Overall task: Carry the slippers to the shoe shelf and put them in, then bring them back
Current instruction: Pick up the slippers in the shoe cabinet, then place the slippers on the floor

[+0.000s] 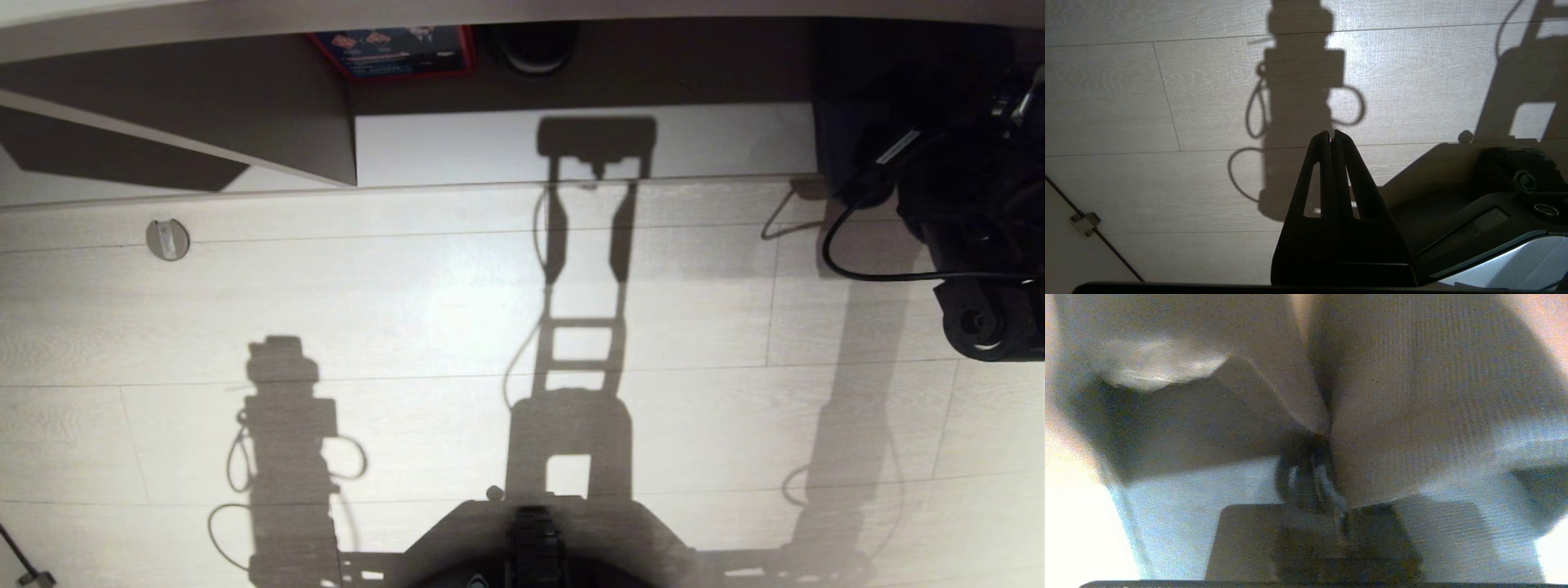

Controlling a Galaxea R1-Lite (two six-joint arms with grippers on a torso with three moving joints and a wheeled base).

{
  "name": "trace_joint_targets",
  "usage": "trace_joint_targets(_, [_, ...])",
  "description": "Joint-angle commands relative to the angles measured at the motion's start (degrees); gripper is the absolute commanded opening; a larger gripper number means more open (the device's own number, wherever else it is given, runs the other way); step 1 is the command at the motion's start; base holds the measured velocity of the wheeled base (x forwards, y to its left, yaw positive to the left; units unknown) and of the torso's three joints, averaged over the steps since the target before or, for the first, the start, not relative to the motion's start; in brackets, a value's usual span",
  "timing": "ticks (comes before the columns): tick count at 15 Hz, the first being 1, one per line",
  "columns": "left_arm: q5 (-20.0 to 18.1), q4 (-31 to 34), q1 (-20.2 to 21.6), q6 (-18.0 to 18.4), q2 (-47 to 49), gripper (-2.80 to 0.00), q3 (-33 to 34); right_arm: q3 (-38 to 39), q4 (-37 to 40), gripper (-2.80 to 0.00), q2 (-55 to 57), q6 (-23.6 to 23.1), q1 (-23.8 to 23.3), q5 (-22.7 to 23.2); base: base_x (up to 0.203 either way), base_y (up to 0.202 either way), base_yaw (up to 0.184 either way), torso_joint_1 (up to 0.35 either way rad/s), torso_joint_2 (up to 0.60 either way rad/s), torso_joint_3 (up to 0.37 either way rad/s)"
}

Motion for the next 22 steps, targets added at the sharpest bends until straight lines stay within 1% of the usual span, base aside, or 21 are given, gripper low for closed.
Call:
trace_joint_targets(1, [0.0,0.0,0.0,0.0,0.0,-2.8,0.0,0.0,-0.5,-2.8,0.0,-0.1,0.0,0.0,0.0,0.0,0.0,0.0,0.0,0.0])
trace_joint_targets(5, [0.0,0.0,0.0,0.0,0.0,-2.8,0.0,0.5,-0.4,-2.8,-1.4,0.0,0.0,0.0,0.0,0.0,0.0,0.0,0.0,0.0])
trace_joint_targets(9, [0.0,0.0,0.0,0.0,0.0,-2.8,0.0,3.6,-0.2,-2.8,-6.6,0.6,-0.3,0.0,0.0,0.0,0.0,0.0,0.0,0.0])
trace_joint_targets(19, [0.0,0.0,0.0,0.0,0.0,-2.8,0.0,17.4,0.4,-2.8,-18.5,0.5,-0.2,0.1,0.0,0.0,0.0,0.0,0.0,0.0])
trace_joint_targets(22, [0.0,0.0,0.0,0.0,0.0,-2.8,0.0,25.1,0.7,-2.8,-22.8,0.5,0.0,1.2,0.0,0.0,0.0,0.0,0.0,0.0])
